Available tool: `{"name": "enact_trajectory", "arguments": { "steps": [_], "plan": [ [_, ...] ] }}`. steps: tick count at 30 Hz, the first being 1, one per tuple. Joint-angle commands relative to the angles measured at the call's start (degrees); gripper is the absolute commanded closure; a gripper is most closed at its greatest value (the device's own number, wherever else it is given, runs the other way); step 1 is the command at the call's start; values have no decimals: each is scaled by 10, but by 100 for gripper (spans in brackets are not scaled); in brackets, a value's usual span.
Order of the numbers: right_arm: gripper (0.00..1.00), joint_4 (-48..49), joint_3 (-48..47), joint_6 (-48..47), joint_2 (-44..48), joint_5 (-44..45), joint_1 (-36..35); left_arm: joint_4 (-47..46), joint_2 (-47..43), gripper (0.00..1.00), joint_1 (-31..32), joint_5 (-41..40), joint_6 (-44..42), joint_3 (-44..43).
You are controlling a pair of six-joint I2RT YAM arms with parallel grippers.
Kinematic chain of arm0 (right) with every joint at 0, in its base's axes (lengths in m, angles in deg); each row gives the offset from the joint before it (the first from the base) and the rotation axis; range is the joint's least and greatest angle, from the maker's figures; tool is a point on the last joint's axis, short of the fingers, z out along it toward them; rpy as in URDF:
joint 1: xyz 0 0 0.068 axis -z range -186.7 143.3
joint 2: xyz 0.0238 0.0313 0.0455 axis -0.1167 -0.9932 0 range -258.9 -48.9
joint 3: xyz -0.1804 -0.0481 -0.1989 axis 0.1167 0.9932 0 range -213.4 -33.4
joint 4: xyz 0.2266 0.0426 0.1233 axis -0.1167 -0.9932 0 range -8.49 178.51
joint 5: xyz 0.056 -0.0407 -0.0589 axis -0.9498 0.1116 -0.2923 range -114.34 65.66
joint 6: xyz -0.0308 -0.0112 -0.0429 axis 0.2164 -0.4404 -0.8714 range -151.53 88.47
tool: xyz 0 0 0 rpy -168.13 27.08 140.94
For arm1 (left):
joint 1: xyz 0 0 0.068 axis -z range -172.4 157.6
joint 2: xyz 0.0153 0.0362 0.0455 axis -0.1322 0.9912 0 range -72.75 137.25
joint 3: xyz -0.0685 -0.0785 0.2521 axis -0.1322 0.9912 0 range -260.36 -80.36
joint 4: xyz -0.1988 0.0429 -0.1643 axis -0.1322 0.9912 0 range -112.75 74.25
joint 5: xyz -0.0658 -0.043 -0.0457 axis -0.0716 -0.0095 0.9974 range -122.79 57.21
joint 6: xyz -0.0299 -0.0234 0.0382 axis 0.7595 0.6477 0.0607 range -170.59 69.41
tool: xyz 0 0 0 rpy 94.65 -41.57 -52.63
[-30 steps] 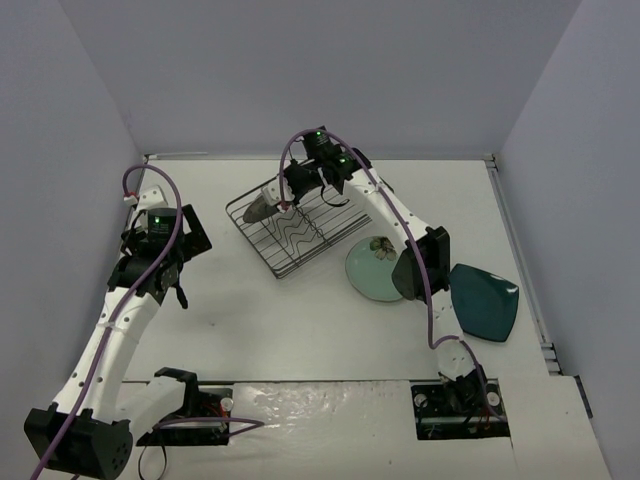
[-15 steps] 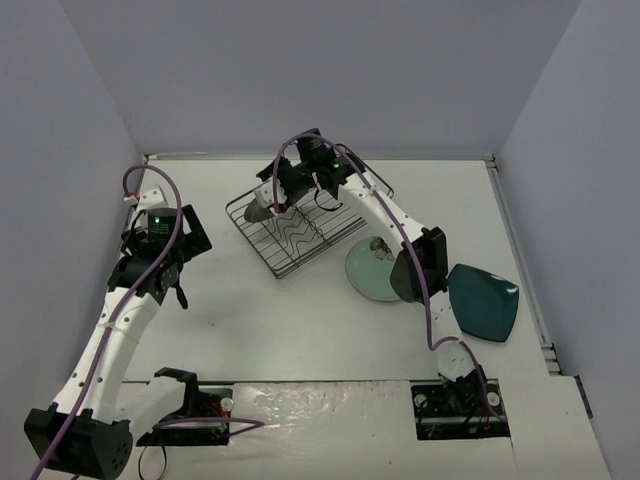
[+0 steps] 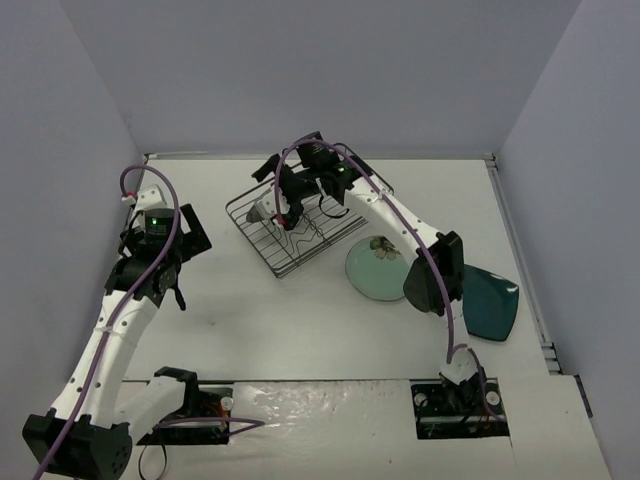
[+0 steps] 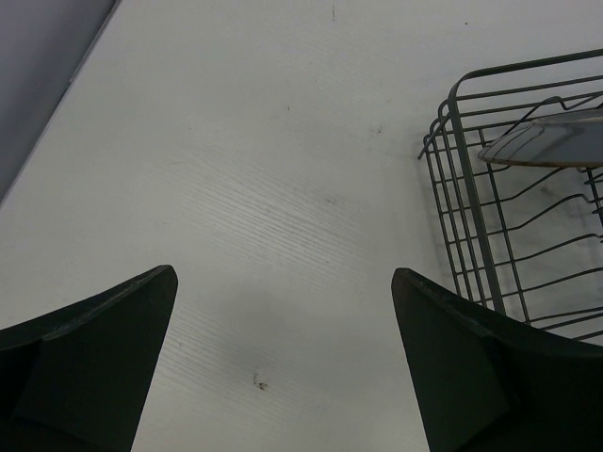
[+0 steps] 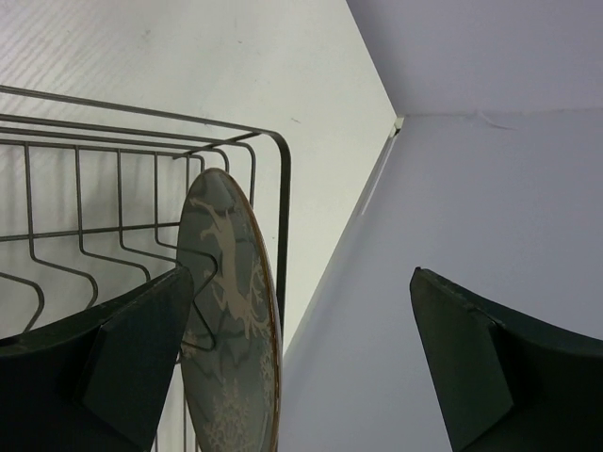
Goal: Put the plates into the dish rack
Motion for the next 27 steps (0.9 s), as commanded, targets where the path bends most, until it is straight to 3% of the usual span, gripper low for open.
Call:
{"name": "enact_trajectory", "arguments": {
  "steps": [1, 14, 27],
  "plan": [
    [2, 2, 26, -21, 83, -6, -9, -18, -12, 3, 0, 3, 1, -21],
    [0, -112, 67, -74, 153, -15, -16, -13, -11, 3, 0, 10, 7, -23],
    [0, 11, 166, 100, 290, -16, -15, -16, -8, 3, 0, 17, 8, -23]
  ]
}}
